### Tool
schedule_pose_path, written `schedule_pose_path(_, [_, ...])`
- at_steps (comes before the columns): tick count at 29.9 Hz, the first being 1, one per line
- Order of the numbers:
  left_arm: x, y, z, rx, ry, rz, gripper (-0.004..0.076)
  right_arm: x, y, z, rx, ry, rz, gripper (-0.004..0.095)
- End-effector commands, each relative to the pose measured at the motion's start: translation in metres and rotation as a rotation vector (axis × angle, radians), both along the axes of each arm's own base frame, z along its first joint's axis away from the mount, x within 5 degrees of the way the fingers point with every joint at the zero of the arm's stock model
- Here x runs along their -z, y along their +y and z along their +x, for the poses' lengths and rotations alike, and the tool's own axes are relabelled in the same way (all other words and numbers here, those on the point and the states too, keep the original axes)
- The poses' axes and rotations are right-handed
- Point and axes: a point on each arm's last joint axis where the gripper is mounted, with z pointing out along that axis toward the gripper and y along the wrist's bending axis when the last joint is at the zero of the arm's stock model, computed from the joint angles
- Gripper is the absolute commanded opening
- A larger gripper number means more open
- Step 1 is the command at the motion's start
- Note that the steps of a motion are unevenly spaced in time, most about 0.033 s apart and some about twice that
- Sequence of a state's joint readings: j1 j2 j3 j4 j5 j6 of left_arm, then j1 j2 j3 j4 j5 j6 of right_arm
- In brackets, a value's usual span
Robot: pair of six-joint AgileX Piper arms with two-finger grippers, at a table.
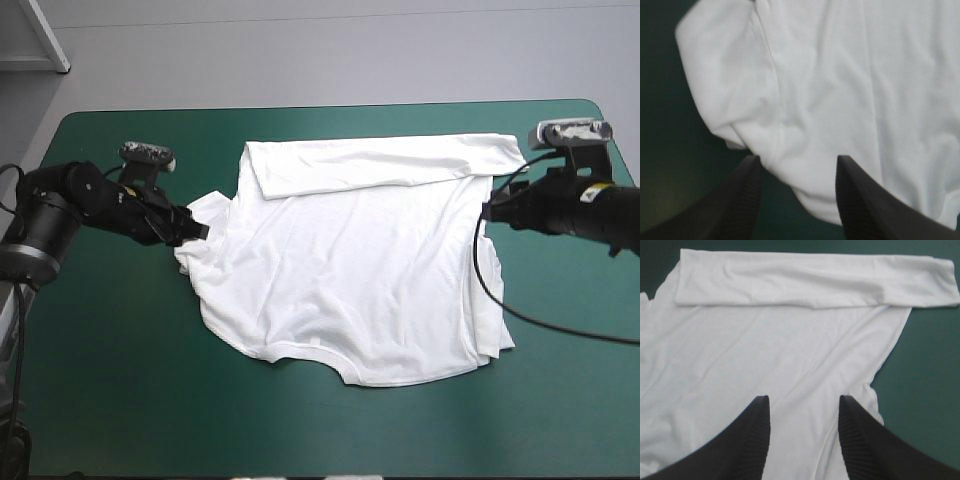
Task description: Fold the cloth
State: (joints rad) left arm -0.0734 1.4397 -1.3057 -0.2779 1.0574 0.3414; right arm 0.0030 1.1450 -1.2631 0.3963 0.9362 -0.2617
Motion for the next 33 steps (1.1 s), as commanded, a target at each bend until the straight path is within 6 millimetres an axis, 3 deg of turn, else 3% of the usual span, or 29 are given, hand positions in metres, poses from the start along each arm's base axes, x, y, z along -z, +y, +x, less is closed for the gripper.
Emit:
schedule_pose_path(1, [0.015, -0.001, -0.011, -0.037, 0.012, -0.049, 0.0344, 0.000, 0.001, -0.026, -0.007, -0.088, 0.028, 0.0413])
schedule_pose_path(4, [0.044, -0.001, -0.015, -0.066, 0.051, -0.061, 0.0344, 0.013, 0.001, -0.047, -0.018, -0.092, 0.018, 0.0413])
schedule_pose_path(8, [0.067, -0.001, -0.018, -0.115, 0.053, -0.085, 0.0344, 0.030, 0.001, -0.061, -0.007, -0.083, 0.018, 0.0413])
schedule_pose_path(17, [0.084, 0.002, -0.015, -0.170, 0.016, -0.083, 0.0344, 0.059, 0.001, -0.065, -0.020, -0.002, 0.013, 0.0413])
schedule_pose_path(26, [0.118, -0.001, 0.003, -0.187, 0.103, -0.094, 0.0342, 0.067, -0.010, -0.066, 0.023, 0.034, -0.131, 0.0413])
schedule_pose_path(29, [0.122, -0.001, 0.005, -0.180, 0.111, -0.085, 0.0277, 0.071, -0.008, -0.069, 0.024, 0.095, -0.092, 0.0413])
schedule_pose_path(33, [0.123, 0.000, 0.009, -0.191, 0.076, -0.082, 0.0049, 0.083, -0.003, -0.070, -0.060, 0.224, -0.094, 0.0414])
